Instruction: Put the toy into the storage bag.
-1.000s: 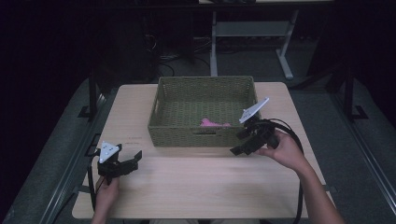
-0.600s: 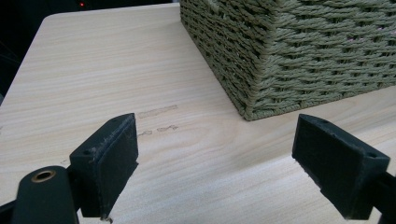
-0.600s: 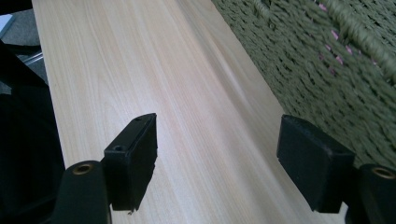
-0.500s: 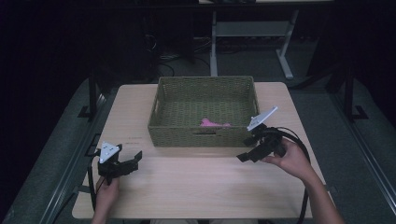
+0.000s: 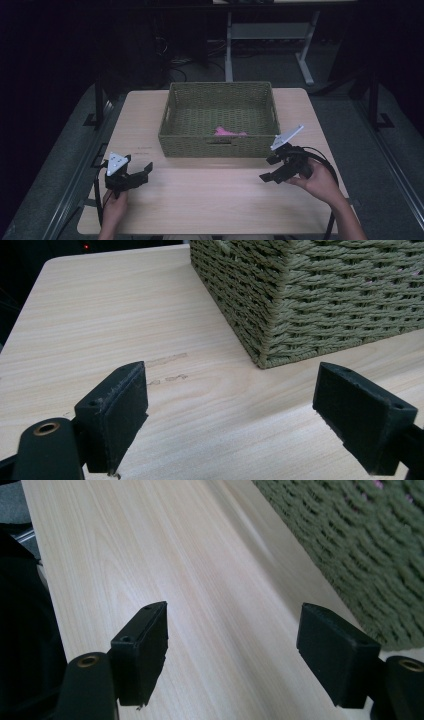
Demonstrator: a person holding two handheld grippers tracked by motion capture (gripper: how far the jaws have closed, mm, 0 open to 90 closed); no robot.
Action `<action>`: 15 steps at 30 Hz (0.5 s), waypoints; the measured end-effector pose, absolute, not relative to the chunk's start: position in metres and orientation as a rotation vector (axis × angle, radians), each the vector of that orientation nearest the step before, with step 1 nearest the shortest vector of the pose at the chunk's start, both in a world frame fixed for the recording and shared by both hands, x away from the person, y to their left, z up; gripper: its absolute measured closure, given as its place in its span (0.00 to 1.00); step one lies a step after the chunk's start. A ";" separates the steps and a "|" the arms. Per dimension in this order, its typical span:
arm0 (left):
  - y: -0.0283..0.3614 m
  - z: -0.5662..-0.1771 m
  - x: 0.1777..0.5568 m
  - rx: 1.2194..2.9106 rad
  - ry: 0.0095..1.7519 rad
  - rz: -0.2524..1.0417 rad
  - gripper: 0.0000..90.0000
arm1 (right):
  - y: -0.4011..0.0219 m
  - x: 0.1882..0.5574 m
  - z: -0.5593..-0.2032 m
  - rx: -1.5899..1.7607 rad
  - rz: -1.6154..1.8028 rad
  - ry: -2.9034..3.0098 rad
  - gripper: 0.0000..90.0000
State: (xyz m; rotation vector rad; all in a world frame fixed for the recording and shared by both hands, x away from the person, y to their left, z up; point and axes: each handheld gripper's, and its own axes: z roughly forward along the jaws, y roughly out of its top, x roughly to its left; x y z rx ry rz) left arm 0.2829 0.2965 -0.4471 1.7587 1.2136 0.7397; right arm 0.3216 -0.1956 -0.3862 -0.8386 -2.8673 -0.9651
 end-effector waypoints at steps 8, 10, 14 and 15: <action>0.296 -0.447 0.282 1.770 1.207 0.739 0.15 | -0.205 0.311 -0.394 -0.869 -0.976 -2.867 0.31; 0.296 -0.447 0.283 1.767 1.209 0.741 0.15 | -0.207 0.308 -0.396 -0.878 -0.973 -2.866 0.31; 0.296 -0.447 0.283 1.767 1.208 0.743 0.15 | -0.212 0.302 -0.401 -0.890 -0.979 -2.868 0.31; 0.296 -0.447 0.283 1.767 1.208 0.743 0.15 | -0.213 0.301 -0.402 -0.897 -0.978 -2.868 0.31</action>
